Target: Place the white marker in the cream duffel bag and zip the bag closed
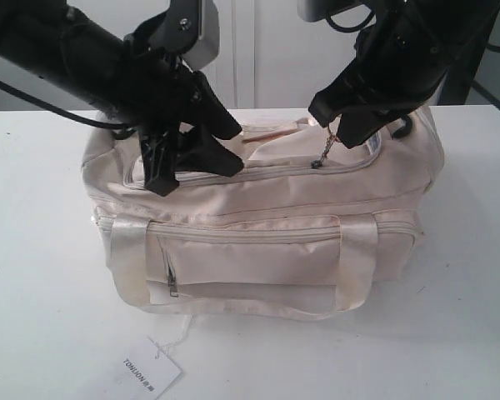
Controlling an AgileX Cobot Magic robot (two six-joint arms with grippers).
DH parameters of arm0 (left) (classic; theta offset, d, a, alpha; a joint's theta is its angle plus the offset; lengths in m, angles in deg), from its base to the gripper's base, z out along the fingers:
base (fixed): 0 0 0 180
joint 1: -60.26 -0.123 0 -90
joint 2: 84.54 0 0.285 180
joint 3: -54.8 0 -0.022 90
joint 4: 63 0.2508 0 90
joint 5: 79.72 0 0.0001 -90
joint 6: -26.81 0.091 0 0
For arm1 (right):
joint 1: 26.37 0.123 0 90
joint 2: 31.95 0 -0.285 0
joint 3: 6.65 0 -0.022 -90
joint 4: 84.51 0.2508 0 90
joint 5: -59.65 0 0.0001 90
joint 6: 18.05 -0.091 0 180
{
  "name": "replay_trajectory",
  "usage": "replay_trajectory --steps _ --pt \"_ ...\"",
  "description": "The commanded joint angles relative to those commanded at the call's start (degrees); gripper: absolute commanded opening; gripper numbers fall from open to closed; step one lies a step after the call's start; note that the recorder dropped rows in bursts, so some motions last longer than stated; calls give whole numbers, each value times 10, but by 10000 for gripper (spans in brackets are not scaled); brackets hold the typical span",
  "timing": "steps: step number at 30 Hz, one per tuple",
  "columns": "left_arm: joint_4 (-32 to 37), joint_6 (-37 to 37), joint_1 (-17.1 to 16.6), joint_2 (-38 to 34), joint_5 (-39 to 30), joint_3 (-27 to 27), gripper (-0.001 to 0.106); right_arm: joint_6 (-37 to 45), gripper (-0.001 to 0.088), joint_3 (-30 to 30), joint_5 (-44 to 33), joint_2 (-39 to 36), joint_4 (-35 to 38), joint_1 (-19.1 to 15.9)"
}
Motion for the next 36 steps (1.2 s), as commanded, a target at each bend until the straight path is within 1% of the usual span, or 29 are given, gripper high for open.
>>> replay_trajectory --steps 4,7,10,12,14,18,21,24,27,29,32,36 --pt "1 0 13 -16 11 0 552 0 0 0 0 0 0 0" --pt "-3 0 24 -31 41 0 552 0 0 0 0 0 0 0" --pt "-21 -2 24 -44 47 0 549 0 0 0 0 0 0 0" --pt "-24 -14 24 -54 46 0 523 0 0 0 0 0 0 0" --pt "-24 -17 24 -58 46 0 442 0 0 0 0 0 0 0" --pt "-24 -17 24 -59 44 0 214 0 0 0 0 0 -6 0" --pt "-24 -17 23 -59 42 0 77 -15 0 0 0 0 -25 0" --pt "-20 -17 23 -59 41 0 0 -39 0 0 0 1 -65 0" --pt "11 -17 23 -59 27 0 0 -66 0 0 0 5 -113 0" --pt "28 -17 23 -59 15 0 0 -77 0 0 0 7 -131 0" --pt "33 -17 23 -59 9 0 0 -80 0 0 0 9 -159 0" --pt "33 -17 23 -59 9 0 0 -116 0 0 0 9 -212 0"
